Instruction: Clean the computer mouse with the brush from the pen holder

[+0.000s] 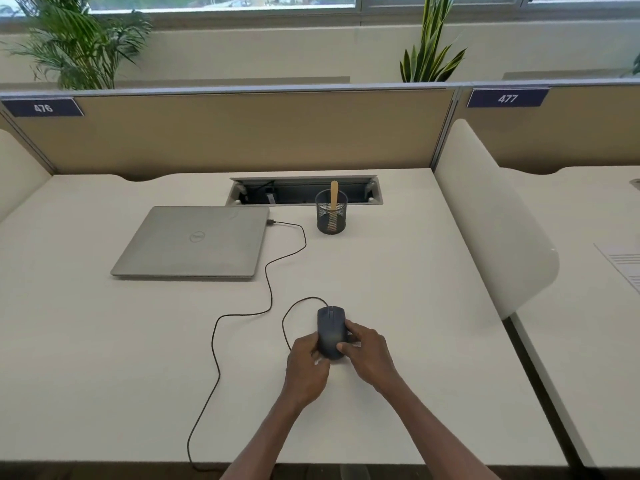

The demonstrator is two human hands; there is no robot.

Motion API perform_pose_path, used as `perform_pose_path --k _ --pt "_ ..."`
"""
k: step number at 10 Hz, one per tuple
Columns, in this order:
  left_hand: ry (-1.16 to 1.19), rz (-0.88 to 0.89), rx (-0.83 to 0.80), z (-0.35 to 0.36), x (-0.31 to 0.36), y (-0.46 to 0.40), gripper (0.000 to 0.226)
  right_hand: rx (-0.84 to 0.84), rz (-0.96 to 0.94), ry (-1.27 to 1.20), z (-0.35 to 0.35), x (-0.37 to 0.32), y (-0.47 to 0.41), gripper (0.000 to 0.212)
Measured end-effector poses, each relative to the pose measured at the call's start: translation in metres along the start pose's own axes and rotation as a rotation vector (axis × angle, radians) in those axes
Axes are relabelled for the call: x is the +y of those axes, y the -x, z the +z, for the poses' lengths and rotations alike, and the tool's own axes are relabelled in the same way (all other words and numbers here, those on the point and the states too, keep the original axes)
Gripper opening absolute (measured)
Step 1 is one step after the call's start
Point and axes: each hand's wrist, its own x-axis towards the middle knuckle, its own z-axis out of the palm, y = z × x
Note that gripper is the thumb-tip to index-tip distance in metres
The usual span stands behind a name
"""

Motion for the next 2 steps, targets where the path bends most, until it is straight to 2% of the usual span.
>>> perform_pose_path --k 1,2 --pt "-0.052 -0.046 -0.011 -0.0024 0.003 -0.0005 0.012 0.013 -0.017 0.085 0.0021 -0.0003 0.0003 0.011" --pt "0.005 -0.056 0.102 -0.0076 0.0076 -0.0004 0.022 0.077 -0.034 0.101 0.0029 0.0024 0.0006 0.029"
